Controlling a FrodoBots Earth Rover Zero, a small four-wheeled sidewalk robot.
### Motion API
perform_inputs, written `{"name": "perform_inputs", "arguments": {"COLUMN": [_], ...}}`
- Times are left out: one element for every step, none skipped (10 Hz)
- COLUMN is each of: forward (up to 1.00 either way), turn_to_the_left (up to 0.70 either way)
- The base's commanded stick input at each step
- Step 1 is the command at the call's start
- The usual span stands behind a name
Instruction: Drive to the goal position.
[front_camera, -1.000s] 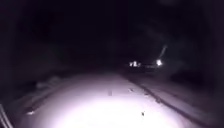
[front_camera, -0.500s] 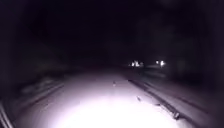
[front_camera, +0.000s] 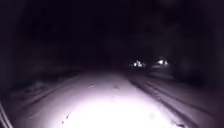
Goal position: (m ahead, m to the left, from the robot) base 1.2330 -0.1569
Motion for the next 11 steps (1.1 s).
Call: {"name": "perform_inputs", "arguments": {"forward": [1.00,1.00,1.00,1.00,1.00,1.00,1.00,1.00,1.00,1.00,1.00], "turn_to_the_left": [-0.13,-0.16,-0.19,-0.22,-0.24,-0.27,-0.27,-0.27,-0.27,-0.27,-0.27]}}
